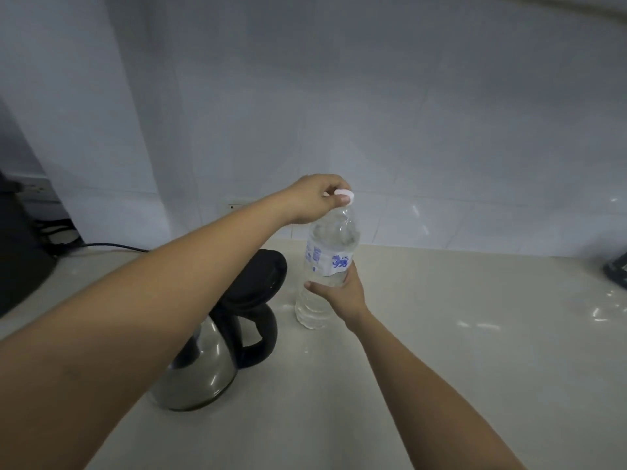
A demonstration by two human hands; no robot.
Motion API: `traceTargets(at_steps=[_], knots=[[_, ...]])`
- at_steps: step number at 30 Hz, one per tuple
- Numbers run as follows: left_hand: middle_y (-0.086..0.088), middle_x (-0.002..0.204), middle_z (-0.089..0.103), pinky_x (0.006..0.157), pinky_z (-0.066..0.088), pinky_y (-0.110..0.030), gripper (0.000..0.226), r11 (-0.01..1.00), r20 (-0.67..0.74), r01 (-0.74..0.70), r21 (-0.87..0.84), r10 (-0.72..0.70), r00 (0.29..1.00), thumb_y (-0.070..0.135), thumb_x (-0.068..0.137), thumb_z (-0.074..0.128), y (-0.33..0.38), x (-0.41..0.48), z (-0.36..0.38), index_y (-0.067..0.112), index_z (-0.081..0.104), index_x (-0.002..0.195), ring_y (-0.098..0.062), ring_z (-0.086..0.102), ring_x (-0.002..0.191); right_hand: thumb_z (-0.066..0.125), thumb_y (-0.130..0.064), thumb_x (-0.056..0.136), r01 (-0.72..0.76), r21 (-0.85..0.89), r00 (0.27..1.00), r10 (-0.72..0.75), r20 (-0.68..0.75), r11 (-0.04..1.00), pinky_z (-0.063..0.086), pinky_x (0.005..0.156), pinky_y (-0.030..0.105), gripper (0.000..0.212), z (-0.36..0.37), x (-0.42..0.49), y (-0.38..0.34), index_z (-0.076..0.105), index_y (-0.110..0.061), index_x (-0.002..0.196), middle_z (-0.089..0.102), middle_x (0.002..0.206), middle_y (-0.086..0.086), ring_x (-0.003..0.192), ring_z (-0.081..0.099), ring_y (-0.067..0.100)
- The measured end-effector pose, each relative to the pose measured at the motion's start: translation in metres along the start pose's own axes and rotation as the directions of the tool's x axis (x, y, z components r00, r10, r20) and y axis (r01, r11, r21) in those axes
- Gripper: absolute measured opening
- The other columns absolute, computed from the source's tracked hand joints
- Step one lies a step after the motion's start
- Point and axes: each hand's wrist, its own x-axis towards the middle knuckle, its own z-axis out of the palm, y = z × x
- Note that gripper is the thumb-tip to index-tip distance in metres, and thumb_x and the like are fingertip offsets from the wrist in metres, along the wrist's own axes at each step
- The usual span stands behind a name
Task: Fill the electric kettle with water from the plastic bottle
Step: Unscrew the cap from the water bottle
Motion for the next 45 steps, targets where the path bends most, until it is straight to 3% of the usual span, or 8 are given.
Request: traceTargets(at_steps=[9, 14, 17, 21, 25, 34, 38, 45], knots=[[0.003, 0.066, 0.056, 0.064, 0.046, -0.031, 0.044, 0.999, -0.514, 0.036, 0.032, -0.014, 0.858, 0.046, 0.065, 0.08, 0.006, -0.016, 0.033, 0.012, 0.054, 0.077, -0.016, 0.053, 0.065, 0.086, -0.019, 0.067, 0.072, -0.006, 0.994, -0.072, -0.082, 0.997, 0.042, 0.076, 0.018, 0.065, 0.004, -0.021, -0.008, 0.045, -0.022, 0.117, 0.057, 0.103, -0.009, 0.094, 0.056, 0.014], [0.004, 0.126, 0.056, 0.095, 0.043, -0.031, 0.059, 0.992, -0.128, 0.077, -0.1, -0.09, 0.988, 0.048, 0.078, 0.068, 0.019, -0.026, 0.022, 0.03, 0.048, 0.131, -0.014, 0.056, 0.113, 0.086, -0.016, 0.068, 0.062, 0.0, 0.994, -0.062, -0.092, 0.998, 0.043, 0.079, 0.023, 0.063, -0.005, -0.03, -0.008, 0.046, -0.018, 0.116, 0.056, 0.104, -0.005, 0.093, 0.055, 0.015], [0.005, 0.129, 0.056, 0.093, 0.039, -0.025, 0.041, 0.986, 0.036, 0.06, -0.155, -0.055, 0.998, 0.026, 0.091, 0.059, 0.023, -0.03, 0.017, 0.023, 0.054, 0.131, -0.009, 0.051, 0.117, 0.086, -0.016, 0.068, 0.057, -0.014, 0.995, -0.057, -0.079, 0.998, 0.044, 0.08, 0.024, 0.061, -0.014, -0.034, -0.005, 0.044, -0.022, 0.112, 0.057, 0.103, -0.005, 0.093, 0.055, 0.016], [0.002, 0.106, 0.062, 0.087, 0.045, -0.028, 0.023, 0.999, -0.152, 0.004, 0.04, 0.002, 0.988, 0.028, 0.086, 0.063, 0.029, -0.026, 0.032, 0.016, 0.063, 0.106, -0.016, 0.059, 0.101, 0.086, -0.015, 0.067, 0.057, -0.039, 0.996, -0.06, -0.07, 0.998, 0.043, 0.08, 0.023, 0.065, -0.025, -0.039, -0.003, 0.047, -0.015, 0.119, 0.056, 0.103, -0.005, 0.092, 0.055, 0.016], [-0.007, 0.087, 0.052, 0.063, 0.034, -0.033, 0.037, 0.958, -0.386, 0.031, 0.284, 0.085, 0.919, 0.044, 0.087, 0.054, 0.038, -0.02, 0.062, 0.009, 0.043, 0.085, -0.026, 0.051, 0.079, 0.086, -0.015, 0.068, 0.052, -0.031, 0.993, -0.055, -0.105, 0.998, 0.042, 0.079, 0.023, 0.065, -0.03, -0.046, 0.0, 0.048, -0.013, 0.121, 0.057, 0.104, -0.004, 0.092, 0.055, 0.016], [-0.005, 0.093, 0.047, 0.056, 0.026, -0.025, 0.03, 0.985, -0.745, 0.032, -0.167, -0.147, 0.65, 0.039, 0.092, 0.048, 0.026, -0.039, 0.088, 0.01, 0.039, 0.089, -0.006, 0.043, 0.064, 0.087, -0.014, 0.066, 0.066, -0.053, 0.994, -0.07, -0.082, 0.996, 0.042, 0.076, 0.018, 0.067, -0.045, -0.048, 0.009, 0.049, -0.013, 0.121, 0.058, 0.104, -0.005, 0.093, 0.056, 0.016], [-0.014, 0.108, 0.053, 0.067, 0.035, -0.025, 0.033, 0.887, -0.599, 0.333, -0.318, -0.461, 0.655, 0.035, 0.092, 0.049, -0.054, -0.07, 0.137, 0.003, 0.046, 0.103, -0.021, 0.052, 0.086, 0.088, -0.013, 0.064, 0.083, -0.068, 0.996, -0.085, -0.032, 0.994, 0.04, 0.07, 0.008, 0.069, -0.062, -0.047, 0.015, 0.051, -0.016, 0.123, 0.061, 0.105, -0.006, 0.094, 0.058, 0.013], [-0.013, 0.119, 0.047, 0.086, 0.042, -0.034, 0.033, 0.806, -0.274, 0.583, 0.102, -0.54, 0.796, 0.032, 0.086, 0.06, -0.143, -0.114, 0.204, 0.01, 0.049, 0.109, -0.031, 0.048, 0.11, 0.089, -0.019, 0.063, 0.053, -0.073, 0.995, -0.046, 0.093, 0.996, 0.043, 0.078, 0.015, 0.075, -0.075, -0.045, 0.019, 0.045, -0.03, 0.122, 0.06, 0.108, -0.015, 0.1, 0.058, 0.009]])
